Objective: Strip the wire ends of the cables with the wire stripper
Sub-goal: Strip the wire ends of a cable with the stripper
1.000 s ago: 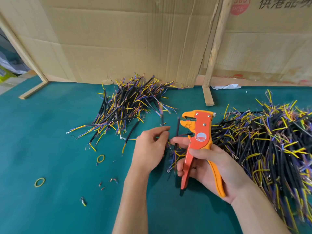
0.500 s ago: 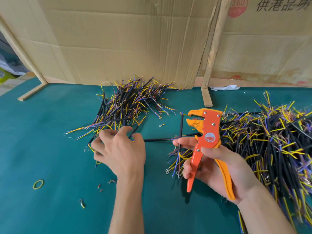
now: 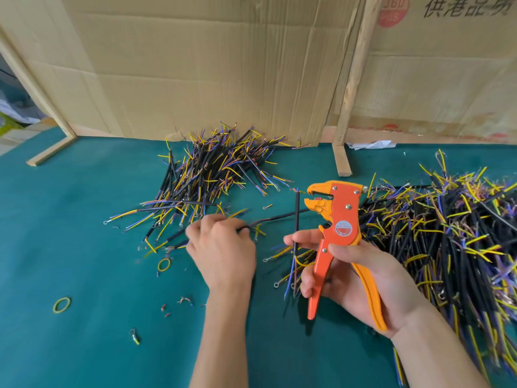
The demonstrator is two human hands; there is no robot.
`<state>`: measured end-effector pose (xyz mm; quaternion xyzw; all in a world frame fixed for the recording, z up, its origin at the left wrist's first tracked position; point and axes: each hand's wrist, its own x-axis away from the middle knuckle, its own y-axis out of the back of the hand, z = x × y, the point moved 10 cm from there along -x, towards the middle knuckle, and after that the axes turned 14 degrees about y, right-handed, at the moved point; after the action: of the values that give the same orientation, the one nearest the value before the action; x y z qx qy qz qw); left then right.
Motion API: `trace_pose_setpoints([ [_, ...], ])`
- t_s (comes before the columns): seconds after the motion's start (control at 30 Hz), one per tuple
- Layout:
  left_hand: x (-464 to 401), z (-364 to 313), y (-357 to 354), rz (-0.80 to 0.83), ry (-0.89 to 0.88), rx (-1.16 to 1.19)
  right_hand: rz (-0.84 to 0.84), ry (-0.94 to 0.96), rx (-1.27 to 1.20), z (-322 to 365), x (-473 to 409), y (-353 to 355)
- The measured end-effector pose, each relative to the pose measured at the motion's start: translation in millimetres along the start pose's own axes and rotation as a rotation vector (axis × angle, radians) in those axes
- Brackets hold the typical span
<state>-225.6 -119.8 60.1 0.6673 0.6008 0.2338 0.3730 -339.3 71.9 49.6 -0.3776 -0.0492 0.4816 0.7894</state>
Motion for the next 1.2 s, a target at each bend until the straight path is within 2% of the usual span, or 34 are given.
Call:
trace_pose_setpoints([
  [0.03, -3.7, 6.8, 5.5, -0.034, 0.048, 0.022, -0.003, -0.118, 0.082, -17.1, 4.8, -17.4],
  [0.1, -4.8, 3.3, 14.1, -0.055, 0.016, 0.185, 0.029, -0.122, 0.133, -25.7, -0.1, -17.0],
  [0.13, -2.2, -5.9, 14.3, -0.013, -0.043, 0.3, 0.01, -0.127, 0.136, -26.5, 0.1, -11.5],
  [0.2, 8.7, -27.2, 2.2, 0.168, -0.134, 0.459, 0.01, -0.155, 0.148, -25.7, 2.7, -13.2],
  [0.27, 20.9, -41.7, -7.6, 0.279, -0.182, 0.475, -0.003, -0.173, 0.15, -30.8, 1.2, -13.4],
  [0.33, 21.4, -41.7, -13.4, 0.261, -0.217, 0.396, -0.005, -0.181, 0.16, -32.3, 1.5, -13.0],
  [0.4, 15.8, -32.5, -19.8, 0.189, -0.23, 0.129, -0.01, -0.176, 0.154, -30.4, 1.4, -13.2],
  [0.47, 8.0, -17.8, -24.7, 0.165, -0.154, -0.065, -0.016, -0.172, 0.148, -29.2, 1.1, -14.1],
  [0.67, 9.6, -17.1, -18.3, 0.147, -0.074, -0.001, -0.044, -0.155, 0.136, -28.0, 0.7, -11.7],
  [0.77, 16.5, -28.0, -20.8, 0.163, -0.153, -0.027, -0.024, -0.154, 0.148, -27.8, 0.8, -13.3],
  [0.83, 23.4, -37.5, -29.0, 0.249, -0.232, -0.011, -0.018, -0.152, 0.148, -27.4, 1.2, -12.5],
  [0.97, 35.6, -53.7, -36.1, 0.453, -0.373, 0.202, -0.033, -0.131, 0.098, -23.3, 2.1, -9.9],
  [1.1, 30.9, -60.0, -11.0, 0.359, -0.371, 0.459, -0.071, -0.079, 0.019, -11.8, 1.9, -8.3],
  [1.13, 30.6, -60.5, -13.9, 0.452, -0.333, 0.568, -0.086, -0.065, 0.014, -9.5, 1.6, -6.4],
  [1.2, 42.2, -66.5, -28.8, 0.76, -0.27, 0.715, -0.095, -0.049, 0.007, -6.5, 1.3, -4.1],
])
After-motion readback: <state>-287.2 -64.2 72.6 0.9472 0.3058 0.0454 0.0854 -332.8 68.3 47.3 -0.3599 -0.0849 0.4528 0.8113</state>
